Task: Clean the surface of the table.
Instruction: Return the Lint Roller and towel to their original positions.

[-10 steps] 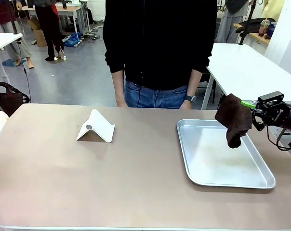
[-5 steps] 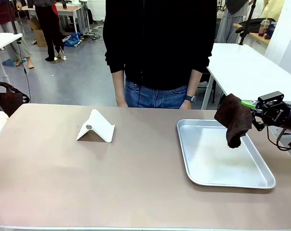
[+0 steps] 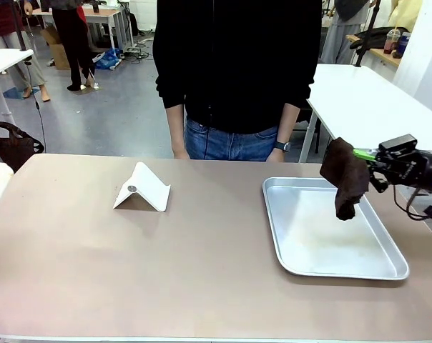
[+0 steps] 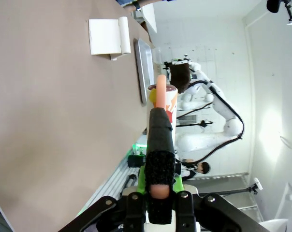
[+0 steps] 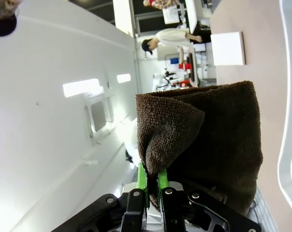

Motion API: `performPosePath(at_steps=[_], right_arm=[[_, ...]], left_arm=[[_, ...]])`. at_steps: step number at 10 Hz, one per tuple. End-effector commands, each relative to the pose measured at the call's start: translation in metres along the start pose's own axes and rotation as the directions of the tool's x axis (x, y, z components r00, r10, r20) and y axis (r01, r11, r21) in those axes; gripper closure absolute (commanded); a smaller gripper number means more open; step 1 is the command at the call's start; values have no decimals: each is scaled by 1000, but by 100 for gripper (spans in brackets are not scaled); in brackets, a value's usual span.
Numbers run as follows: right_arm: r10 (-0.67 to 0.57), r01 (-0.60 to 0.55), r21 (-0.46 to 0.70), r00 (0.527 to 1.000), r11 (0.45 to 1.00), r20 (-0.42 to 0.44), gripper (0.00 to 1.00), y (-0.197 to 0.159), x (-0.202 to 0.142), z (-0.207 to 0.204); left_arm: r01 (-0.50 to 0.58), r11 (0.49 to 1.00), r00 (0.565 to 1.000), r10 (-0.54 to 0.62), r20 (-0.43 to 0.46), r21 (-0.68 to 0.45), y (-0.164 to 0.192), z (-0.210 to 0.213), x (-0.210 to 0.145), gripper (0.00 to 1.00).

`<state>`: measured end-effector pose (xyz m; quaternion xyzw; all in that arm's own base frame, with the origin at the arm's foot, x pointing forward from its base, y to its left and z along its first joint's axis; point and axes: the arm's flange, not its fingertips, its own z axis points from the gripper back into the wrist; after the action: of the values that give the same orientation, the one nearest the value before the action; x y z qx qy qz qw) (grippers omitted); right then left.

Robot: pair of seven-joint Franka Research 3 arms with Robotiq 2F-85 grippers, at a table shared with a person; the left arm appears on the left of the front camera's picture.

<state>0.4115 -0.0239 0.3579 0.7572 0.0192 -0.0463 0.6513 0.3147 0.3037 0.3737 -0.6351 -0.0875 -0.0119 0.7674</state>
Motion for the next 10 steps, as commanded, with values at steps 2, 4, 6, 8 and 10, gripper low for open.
performPosePath(at_steps=[2, 4, 6, 8, 10], right_arm=[[61, -61, -106, 998, 992, -8, 90, -7, 15, -84], [91, -89, -182, 996, 979, 3, 90, -28, 22, -135], [128, -114, -255, 991, 960, 39, 90, -46, 31, -176], [228, -176, -365, 968, 914, 102, 90, -64, 41, -202], [222, -157, -452, 970, 878, 95, 90, -75, 43, -207]], left_arm=[[71, 985, 997, -71, -1, 158, -94, -73, 0, 78], [82, 974, 989, -105, 102, 212, -140, -130, 6, 78], [82, 963, 995, -92, 26, 256, -169, -187, 11, 78], [77, 932, 997, -72, -27, 355, -181, -235, 34, 78], [116, 880, 993, -92, -73, 460, -187, -290, 54, 78]])
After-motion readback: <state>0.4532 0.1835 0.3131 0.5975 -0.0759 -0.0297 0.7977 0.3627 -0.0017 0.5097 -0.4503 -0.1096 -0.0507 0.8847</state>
